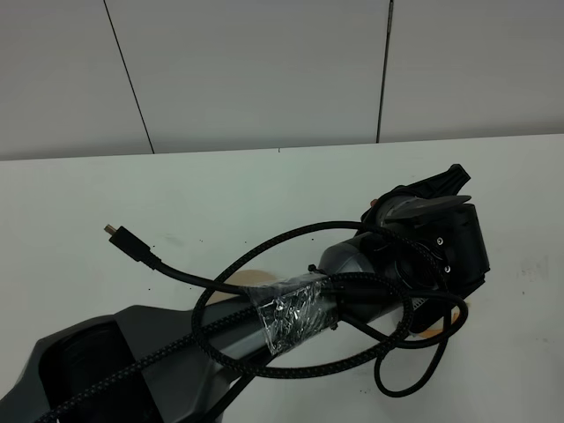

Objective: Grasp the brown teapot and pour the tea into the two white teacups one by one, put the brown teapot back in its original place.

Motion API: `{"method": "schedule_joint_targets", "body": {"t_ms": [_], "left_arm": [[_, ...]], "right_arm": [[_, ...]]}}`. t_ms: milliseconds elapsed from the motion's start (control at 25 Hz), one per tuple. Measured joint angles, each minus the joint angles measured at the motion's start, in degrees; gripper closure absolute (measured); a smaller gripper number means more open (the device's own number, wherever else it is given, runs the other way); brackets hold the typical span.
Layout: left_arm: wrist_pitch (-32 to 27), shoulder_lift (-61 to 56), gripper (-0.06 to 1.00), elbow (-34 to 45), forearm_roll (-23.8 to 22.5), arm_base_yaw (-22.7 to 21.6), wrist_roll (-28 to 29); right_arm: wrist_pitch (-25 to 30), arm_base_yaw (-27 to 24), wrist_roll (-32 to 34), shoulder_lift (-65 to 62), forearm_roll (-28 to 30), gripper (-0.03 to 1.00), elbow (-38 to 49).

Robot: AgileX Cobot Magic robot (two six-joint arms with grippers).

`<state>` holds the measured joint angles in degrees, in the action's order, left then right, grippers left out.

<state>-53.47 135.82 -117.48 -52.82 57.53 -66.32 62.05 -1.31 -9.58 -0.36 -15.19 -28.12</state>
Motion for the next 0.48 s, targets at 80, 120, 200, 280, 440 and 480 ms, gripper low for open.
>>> {"method": "schedule_joint_targets", "body": {"t_ms": [80,120,200,280,440,480], "left_arm": [[0.00,0.00,0.78,0.00,0.00,0.00,-0.14],[0.00,0.00,0.78,0.00,0.00,0.00,-0.36],[0.00,0.00,0.78,0.00,0.00,0.05,-0.59],[0.00,0.00,0.78,0.00,0.00,0.18,-0.72],[0.20,0.00,0.78,0.00,0.00,0.28,-0.77],[0.24,0.00,0.78,0.00,0.00,0.28,-0.82]], "right_arm": [[0.00,0.00,0.00,0.00,0.00,0.70,0.00],[0.00,0.00,0.00,0.00,0.00,0.70,0.00],[0.00,0.00,0.00,0.00,0.00,0.70,0.00],[0.00,0.00,0.00,0.00,0.00,0.70,0.00],[0.00,0.00,0.05,0.00,0.00,0.70,0.00],[0.00,0.00,0.05,0.00,0.00,0.70,0.00]]}}
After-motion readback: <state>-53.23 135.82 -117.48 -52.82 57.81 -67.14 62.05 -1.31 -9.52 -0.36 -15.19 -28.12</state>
